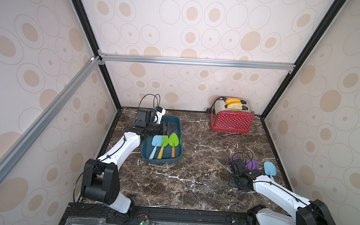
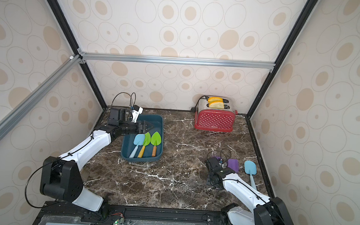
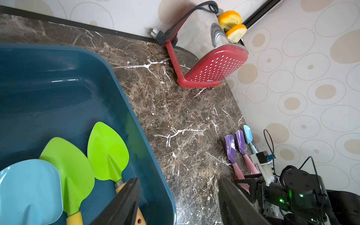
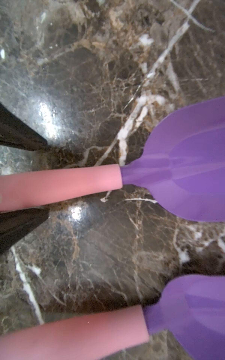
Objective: Put the shovel into the storage box
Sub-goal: Pick up the shovel from the center of the board.
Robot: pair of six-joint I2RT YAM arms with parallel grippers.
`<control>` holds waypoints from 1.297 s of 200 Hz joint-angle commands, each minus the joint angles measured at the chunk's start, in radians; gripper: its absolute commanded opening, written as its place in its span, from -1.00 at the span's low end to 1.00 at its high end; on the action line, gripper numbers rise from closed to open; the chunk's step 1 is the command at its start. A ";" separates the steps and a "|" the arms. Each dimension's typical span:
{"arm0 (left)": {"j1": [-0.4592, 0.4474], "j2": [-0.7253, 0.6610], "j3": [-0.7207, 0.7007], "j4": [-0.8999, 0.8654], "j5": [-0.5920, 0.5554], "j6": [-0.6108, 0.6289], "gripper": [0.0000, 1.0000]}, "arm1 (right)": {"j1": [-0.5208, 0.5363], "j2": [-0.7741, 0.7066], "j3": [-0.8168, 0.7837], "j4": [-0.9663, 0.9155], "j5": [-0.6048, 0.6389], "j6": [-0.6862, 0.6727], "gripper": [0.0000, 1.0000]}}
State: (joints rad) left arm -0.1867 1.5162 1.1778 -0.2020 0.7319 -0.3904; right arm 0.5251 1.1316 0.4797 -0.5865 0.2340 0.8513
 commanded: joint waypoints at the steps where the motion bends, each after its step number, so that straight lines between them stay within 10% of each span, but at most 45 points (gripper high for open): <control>1: 0.000 -0.021 0.003 0.025 0.015 -0.010 0.34 | -0.005 -0.028 -0.019 -0.013 -0.029 0.029 0.01; 22: 0.000 -0.022 -0.004 0.033 0.024 -0.015 0.35 | -0.005 -0.043 -0.026 -0.023 -0.045 0.034 -0.19; 53: -0.005 -0.022 -0.022 0.060 0.037 -0.031 0.35 | -0.005 -0.053 -0.030 -0.017 -0.062 0.019 -1.00; 169: -0.175 0.031 -0.194 0.389 0.135 -0.239 0.58 | 0.247 0.065 0.376 -0.075 -0.033 -0.295 -1.00; 259: -0.229 0.017 -0.205 0.395 0.040 -0.243 0.38 | 0.361 0.256 0.625 -0.061 -0.040 -0.397 -1.00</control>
State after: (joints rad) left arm -0.4000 1.5421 0.9684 0.1646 0.8074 -0.6292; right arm 0.8665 1.3689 1.0653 -0.6437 0.1856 0.4854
